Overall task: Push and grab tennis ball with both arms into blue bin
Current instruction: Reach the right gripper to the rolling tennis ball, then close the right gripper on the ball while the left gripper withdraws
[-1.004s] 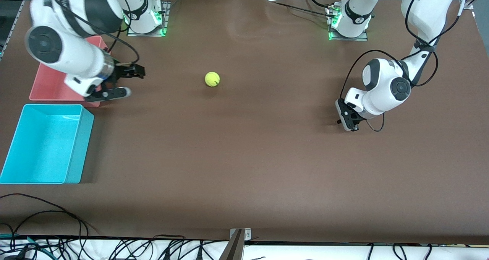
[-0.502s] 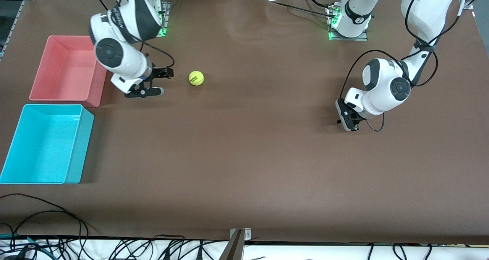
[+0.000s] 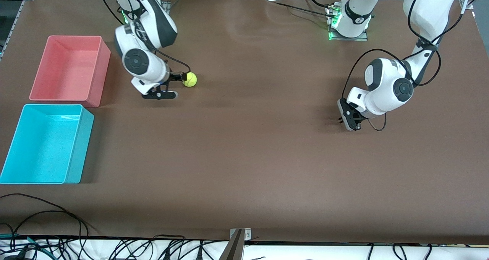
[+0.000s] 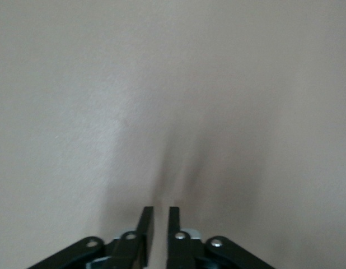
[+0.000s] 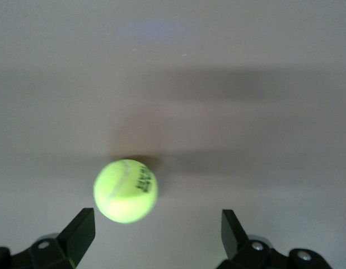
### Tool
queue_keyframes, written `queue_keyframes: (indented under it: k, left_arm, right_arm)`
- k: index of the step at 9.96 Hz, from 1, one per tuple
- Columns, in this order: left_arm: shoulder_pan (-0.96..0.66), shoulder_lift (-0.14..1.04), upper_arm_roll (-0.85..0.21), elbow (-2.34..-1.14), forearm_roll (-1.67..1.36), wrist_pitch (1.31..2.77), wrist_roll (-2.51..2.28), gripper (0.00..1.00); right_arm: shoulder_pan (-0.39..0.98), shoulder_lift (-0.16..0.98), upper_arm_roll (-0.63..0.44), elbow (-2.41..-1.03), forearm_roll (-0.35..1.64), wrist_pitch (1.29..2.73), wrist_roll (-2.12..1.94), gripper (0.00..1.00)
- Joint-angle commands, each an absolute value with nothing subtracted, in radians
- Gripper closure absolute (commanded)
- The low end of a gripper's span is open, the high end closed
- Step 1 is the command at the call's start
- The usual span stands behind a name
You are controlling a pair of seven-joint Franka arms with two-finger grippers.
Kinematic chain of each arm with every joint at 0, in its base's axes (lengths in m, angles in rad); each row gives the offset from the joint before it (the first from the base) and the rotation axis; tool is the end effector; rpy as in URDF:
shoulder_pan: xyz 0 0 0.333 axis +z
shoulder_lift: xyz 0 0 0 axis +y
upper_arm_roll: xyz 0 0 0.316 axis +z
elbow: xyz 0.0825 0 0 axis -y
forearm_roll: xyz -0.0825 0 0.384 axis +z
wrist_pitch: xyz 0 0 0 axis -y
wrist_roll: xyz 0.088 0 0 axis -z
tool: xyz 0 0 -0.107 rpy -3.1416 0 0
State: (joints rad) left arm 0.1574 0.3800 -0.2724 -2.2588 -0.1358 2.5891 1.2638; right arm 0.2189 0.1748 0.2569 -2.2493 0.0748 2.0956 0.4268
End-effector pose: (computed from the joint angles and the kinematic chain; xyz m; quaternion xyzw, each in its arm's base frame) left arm 0.5318 -0.0628 0.1951 0.8094 -0.5808 0.0287 0.0821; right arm 0.4424 0.2332 0.2682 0.9856 0.0022 -0.1671 0.0243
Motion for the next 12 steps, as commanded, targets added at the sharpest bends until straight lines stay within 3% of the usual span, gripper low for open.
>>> queue_keyframes:
  k: [1, 3, 10, 11, 12]
  left_arm:
    - [0.167, 0.345, -0.265, -2.26, -0.152, 2.56, 1.322, 0.0]
    - [0.167, 0.344, -0.265, -2.261, -0.153, 2.56, 1.309, 0.0]
    - [0.202, 0.244, -0.262, -2.267, -0.153, 2.545, 1.316, 0.0]
    - [0.204, 0.221, -0.261, -2.264, -0.153, 2.545, 1.319, 0.0]
    - [0.201, 0.206, -0.256, -2.26, -0.153, 2.525, 1.319, 0.0]
  right_arm:
    - [0.282, 0.239, 0.261, -2.246, 0.083, 2.154, 0.509, 0.0]
    - [0.301, 0.293, 0.261, -2.244, 0.048, 2.218, 0.515, 0.0]
    - [0.368, 0.371, 0.259, -2.246, -0.069, 2.207, 0.64, 0.04]
    - [0.368, 0.388, 0.259, -2.24, -0.071, 2.207, 0.641, 0.11]
    - [0.37, 0.388, 0.259, -2.24, -0.081, 2.203, 0.641, 0.37]
